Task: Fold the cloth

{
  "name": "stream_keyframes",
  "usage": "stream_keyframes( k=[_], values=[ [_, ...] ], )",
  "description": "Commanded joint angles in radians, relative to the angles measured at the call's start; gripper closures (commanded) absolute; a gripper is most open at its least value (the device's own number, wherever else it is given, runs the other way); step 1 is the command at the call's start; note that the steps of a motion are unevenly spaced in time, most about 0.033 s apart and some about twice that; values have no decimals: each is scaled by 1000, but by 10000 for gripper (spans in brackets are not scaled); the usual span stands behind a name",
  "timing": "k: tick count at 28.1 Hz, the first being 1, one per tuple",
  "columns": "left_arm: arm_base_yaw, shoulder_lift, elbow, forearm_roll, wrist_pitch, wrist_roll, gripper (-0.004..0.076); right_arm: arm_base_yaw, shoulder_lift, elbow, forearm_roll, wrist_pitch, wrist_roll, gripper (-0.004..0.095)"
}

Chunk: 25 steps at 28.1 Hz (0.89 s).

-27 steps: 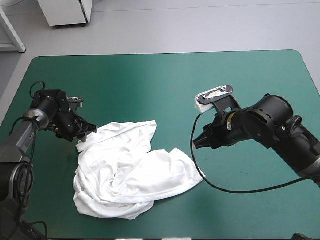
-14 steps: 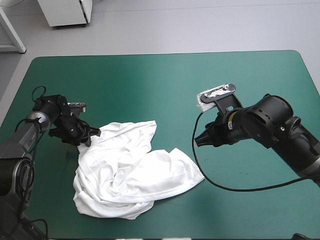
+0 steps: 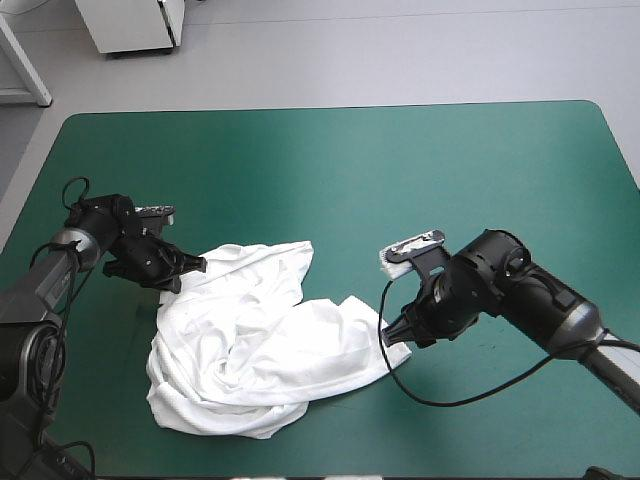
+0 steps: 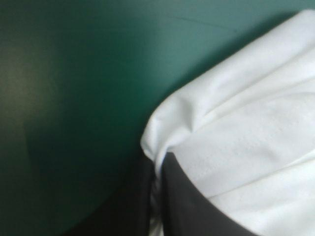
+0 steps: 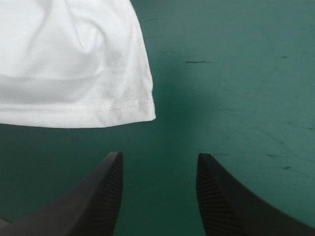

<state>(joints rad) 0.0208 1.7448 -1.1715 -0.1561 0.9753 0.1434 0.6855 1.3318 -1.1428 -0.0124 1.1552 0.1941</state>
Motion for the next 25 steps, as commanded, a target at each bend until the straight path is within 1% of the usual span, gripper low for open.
stream_keyframes(
  k=[1, 5, 7, 13, 19, 22, 25],
  values=[
    [-2, -5, 10, 45, -17, 3, 733, -3, 36, -3, 51, -66, -55, 433],
    [-2, -5, 10, 45, -19, 3, 733, -1, 144, -3, 51, -71, -127, 433],
    [-2, -5, 10, 45, -21, 3, 733, -1, 174, -3, 59, -91, -129, 433],
    [-2, -5, 10, 45, -35, 3, 733, -1, 231, 0, 71, -194, -129, 433],
    [-2, -5, 10, 35, -41, 6, 733, -1, 310, 3, 82, -207, -136, 433],
    [-2, -5, 10, 35, -48, 7, 733, -1, 341, 3, 126, -208, -154, 438],
    [-2, -5, 10, 35, -48, 7, 733, -1, 363, 13, 198, -206, -182, 463]
  ],
)
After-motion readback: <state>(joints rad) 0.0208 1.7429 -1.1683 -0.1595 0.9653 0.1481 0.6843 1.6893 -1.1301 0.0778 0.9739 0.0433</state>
